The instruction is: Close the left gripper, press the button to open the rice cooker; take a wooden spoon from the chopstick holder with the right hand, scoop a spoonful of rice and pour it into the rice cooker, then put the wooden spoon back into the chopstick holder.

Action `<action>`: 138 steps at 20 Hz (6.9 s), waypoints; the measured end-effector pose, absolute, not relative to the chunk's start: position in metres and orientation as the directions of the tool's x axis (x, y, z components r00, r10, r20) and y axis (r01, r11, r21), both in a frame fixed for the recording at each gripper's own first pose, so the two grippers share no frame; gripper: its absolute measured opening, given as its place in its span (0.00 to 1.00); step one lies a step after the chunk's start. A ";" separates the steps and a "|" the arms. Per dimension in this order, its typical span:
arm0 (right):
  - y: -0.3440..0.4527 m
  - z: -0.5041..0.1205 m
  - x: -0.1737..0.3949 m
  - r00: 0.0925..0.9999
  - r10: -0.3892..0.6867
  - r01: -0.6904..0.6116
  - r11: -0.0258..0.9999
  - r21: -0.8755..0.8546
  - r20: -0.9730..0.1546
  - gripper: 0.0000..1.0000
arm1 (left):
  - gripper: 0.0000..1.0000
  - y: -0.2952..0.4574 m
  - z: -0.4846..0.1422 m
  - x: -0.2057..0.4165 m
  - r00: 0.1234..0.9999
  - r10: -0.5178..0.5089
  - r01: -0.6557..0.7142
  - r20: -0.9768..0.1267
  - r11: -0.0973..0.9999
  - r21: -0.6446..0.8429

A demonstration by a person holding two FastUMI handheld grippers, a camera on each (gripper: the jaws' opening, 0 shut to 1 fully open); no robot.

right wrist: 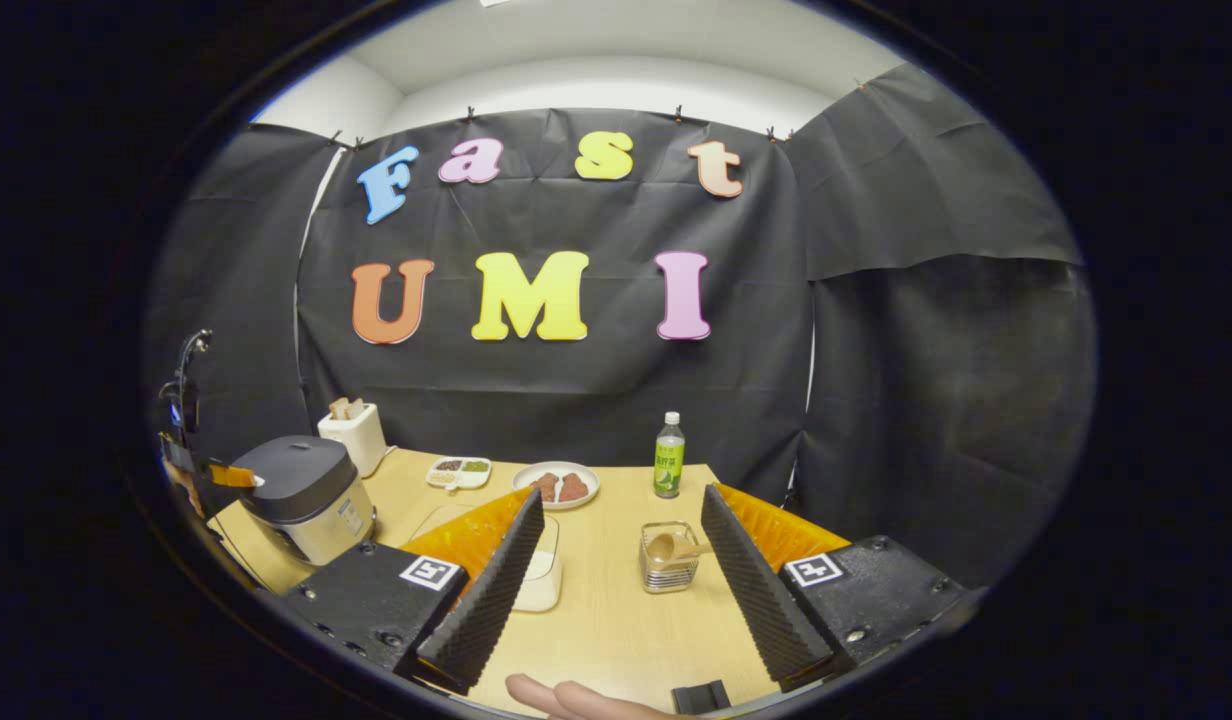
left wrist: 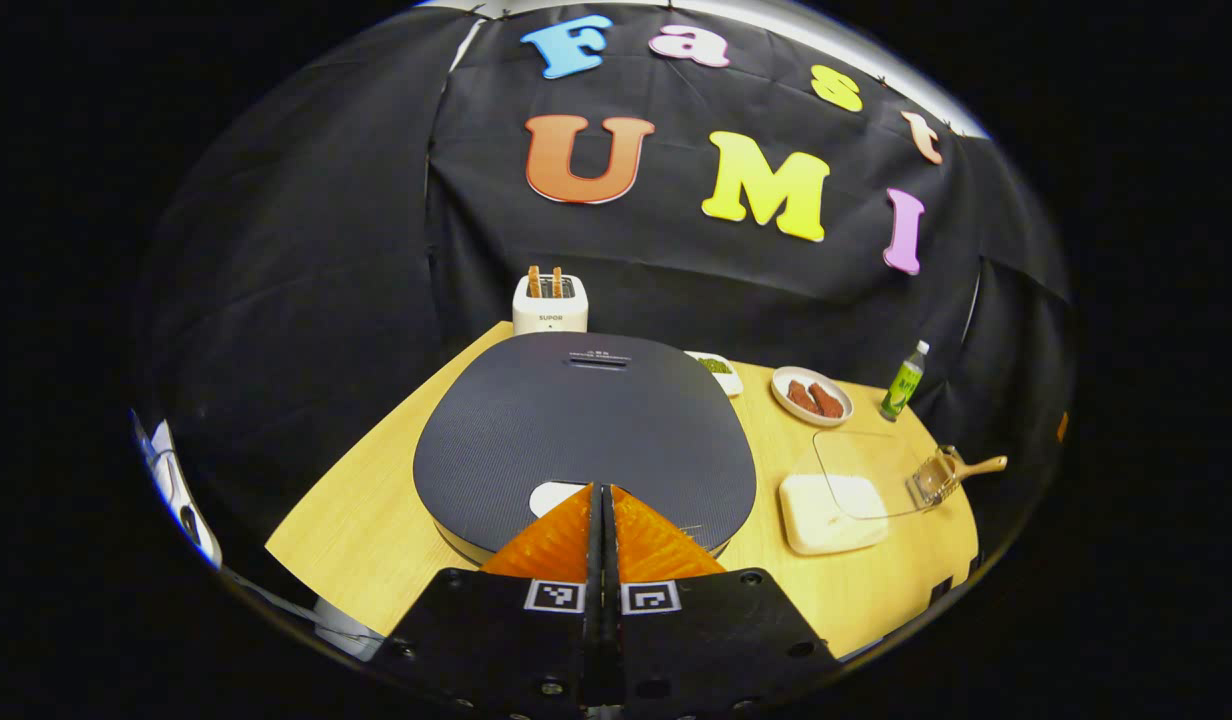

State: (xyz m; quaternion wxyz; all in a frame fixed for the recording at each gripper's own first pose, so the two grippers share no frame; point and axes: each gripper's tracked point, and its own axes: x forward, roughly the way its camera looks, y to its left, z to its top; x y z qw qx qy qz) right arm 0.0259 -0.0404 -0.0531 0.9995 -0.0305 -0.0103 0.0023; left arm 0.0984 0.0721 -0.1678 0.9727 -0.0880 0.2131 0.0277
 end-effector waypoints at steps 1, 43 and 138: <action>-0.041 -0.056 0.026 1.000 0.004 -0.002 0.998 -0.068 0.018 0.99 | 0.00 0.075 -0.163 0.095 0.912 0.032 -0.100 -0.409 0.985 -0.144; -0.156 -0.168 0.127 0.994 -0.088 0.095 0.988 0.125 -0.059 0.99 | 0.96 -0.022 -0.036 -0.068 0.995 -0.033 0.031 0.096 0.999 0.027; 0.149 -0.206 0.260 0.875 0.422 -0.170 0.728 0.664 -0.238 0.11 | 0.96 0.068 -0.091 -0.126 1.000 -0.010 0.010 0.019 1.000 -0.004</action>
